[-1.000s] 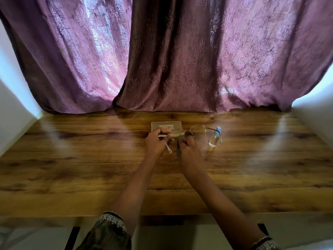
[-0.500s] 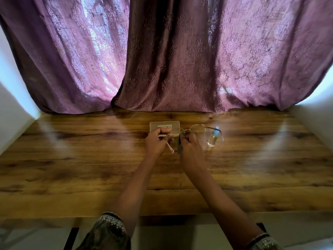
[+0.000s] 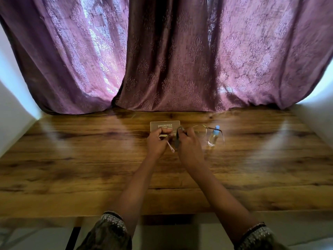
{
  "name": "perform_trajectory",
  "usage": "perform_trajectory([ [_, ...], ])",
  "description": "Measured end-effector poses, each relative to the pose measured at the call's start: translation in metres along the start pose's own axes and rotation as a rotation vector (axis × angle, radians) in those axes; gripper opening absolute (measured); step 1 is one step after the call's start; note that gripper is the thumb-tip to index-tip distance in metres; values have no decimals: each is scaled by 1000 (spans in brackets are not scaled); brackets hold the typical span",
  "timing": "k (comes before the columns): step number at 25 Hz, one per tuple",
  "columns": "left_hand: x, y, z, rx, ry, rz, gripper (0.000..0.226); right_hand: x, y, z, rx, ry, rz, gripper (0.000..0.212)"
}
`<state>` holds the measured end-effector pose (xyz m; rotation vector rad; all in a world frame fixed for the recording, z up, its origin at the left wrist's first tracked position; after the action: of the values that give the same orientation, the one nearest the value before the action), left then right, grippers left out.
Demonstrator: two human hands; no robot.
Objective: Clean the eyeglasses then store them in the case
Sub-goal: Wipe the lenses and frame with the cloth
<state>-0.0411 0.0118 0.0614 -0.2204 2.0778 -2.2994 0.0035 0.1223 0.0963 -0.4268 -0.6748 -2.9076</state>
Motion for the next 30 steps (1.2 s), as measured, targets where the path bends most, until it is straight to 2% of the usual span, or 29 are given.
perform_trajectory([
  [4,2,-1,3,32,-19,-8,13,-17,3,-13,2,93,44,47],
  [10,1,-8,1,18,-24,-2,12,0,-8,-1,42,-28,-18,43],
  [14,4,-9,2,44,-41,-16,10,-11,-1,-12,46,45,35,49],
  [20,5,-8,-2,11,-27,3,12,0,-8,-5,28,-21,-23,49],
  [24,4,-10,1,54,-33,-32,12,-2,3,-13,17,18,19,48],
  [27,4,-5,3,21,-35,12,11,-17,-5,-13,38,29,9,43],
  [30,5,-6,1,28,-21,17,11,-8,-9,-6,23,-29,-22,44],
])
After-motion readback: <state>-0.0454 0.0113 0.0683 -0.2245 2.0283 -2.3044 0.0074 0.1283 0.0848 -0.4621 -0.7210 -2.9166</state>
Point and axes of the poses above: each hand's wrist, its own x-axis towards the middle knuckle, its own z-axis out of the back of the hand, y = z × x, the point moved 5 cm from there along x, towards the middle knuckle, and after that the axes turned 1 degree about -z, right-handed, at the moved point
